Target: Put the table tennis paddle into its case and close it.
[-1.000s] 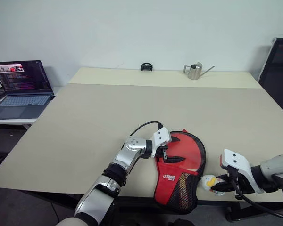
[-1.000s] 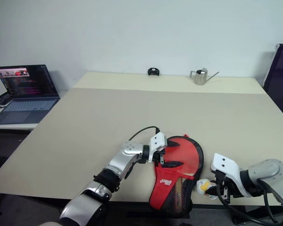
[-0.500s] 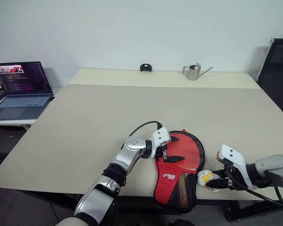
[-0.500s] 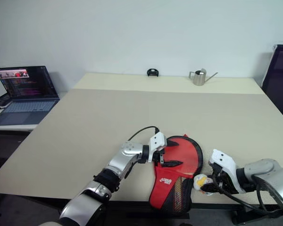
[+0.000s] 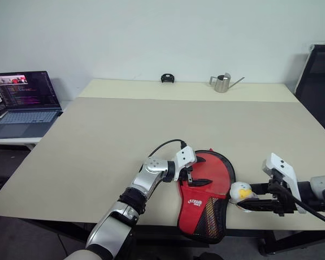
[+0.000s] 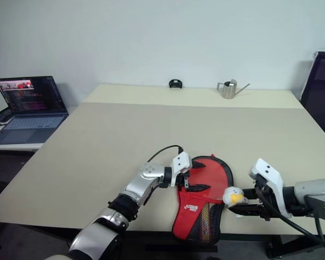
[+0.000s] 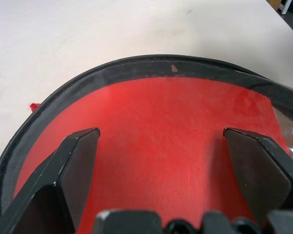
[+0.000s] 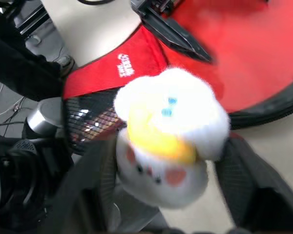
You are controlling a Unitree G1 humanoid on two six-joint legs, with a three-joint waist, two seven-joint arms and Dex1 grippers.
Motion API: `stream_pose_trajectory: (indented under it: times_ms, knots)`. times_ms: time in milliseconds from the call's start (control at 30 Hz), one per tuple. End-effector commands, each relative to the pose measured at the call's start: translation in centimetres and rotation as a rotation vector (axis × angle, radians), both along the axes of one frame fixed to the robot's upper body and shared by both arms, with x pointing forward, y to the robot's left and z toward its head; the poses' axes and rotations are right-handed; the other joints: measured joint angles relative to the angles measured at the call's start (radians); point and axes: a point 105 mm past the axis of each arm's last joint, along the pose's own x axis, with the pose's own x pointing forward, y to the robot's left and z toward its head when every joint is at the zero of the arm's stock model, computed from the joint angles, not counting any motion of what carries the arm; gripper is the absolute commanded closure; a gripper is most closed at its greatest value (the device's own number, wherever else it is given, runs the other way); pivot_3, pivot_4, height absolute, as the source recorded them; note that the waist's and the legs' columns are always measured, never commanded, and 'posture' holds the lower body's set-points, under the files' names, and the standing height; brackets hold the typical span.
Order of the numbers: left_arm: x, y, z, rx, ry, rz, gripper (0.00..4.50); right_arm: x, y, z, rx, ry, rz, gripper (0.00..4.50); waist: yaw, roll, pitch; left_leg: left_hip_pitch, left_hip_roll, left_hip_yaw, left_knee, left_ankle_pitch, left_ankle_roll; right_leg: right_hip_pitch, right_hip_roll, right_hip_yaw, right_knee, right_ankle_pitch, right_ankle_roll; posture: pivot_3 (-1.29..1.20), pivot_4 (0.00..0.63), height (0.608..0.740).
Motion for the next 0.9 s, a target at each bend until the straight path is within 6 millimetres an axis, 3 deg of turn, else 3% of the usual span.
stream_pose_trajectory:
  times_ms: [33,167,233,300,467,567,667,900]
  knots:
    - [-0.8,-0.3,-2.2,0.066,0.046,-0.014,0.07,-0.4,0.2,0.5,-0.019,-0.031,0.034,0.22,0.000,0.000,0.000,0.000,0.000,0.000,0.000,0.000,0.000,0.000,0.000,0.000,0.000,0.000,0.000,0.00,0.150,0.740]
    - [-0.7,-0.4,-2.0,0.061,0.044,-0.015,0.07,0.8,0.0,1.2,0.021,-0.078,-0.011,0.06,-0.001,0.000,0.000,0.000,0.000,0.000,0.000,0.000,0.000,0.000,0.000,0.000,0.001,0.000,0.000,0.00,0.150,0.740]
    - [-0.6,-0.5,-1.4,0.038,0.040,-0.015,0.07,3.4,-0.2,2.5,0.091,-0.169,-0.109,0.06,-0.005,-0.001,0.000,0.001,0.000,0.001,0.001,0.000,0.000,0.000,0.000,0.001,0.001,0.000,0.000,0.00,0.150,0.740]
    - [-0.6,-0.5,-0.9,0.015,0.035,-0.019,0.07,4.5,-0.1,3.1,0.118,-0.206,-0.142,0.06,-0.005,0.000,0.000,0.001,0.000,0.001,0.001,0.000,0.000,0.000,0.001,0.002,0.002,0.000,0.000,0.00,0.150,0.740]
    - [0.0,0.4,6.2,-0.223,0.039,-0.047,0.07,8.6,-0.4,2.7,0.109,-0.264,-0.256,0.06,-0.017,-0.002,0.002,0.000,0.001,0.002,0.001,0.000,-0.001,-0.003,0.002,0.003,0.004,0.000,0.000,0.00,0.150,0.740]
    - [0.4,1.9,9.5,-0.303,0.039,-0.038,0.07,9.9,0.1,2.0,0.113,-0.266,-0.252,0.06,-0.025,-0.002,0.003,-0.001,0.002,0.002,0.001,0.001,-0.001,-0.006,0.003,0.004,0.005,0.000,0.000,0.00,0.150,0.740]
    - [0.5,3.4,11.0,-0.323,0.034,-0.028,0.07,10.9,0.8,1.6,0.123,-0.272,-0.241,0.06,-0.031,-0.001,0.003,-0.001,0.002,0.002,0.000,0.001,-0.001,-0.006,0.004,0.005,0.005,0.000,-0.001,0.00,0.150,0.740]
    - [1.0,10.4,9.9,-0.173,-0.008,0.099,0.07,14.1,3.6,-0.2,0.156,-0.291,-0.214,0.06,-0.059,-0.001,0.005,0.005,0.004,0.003,-0.002,0.001,-0.001,-0.006,0.006,0.011,0.006,0.000,-0.001,0.00,0.150,0.740]
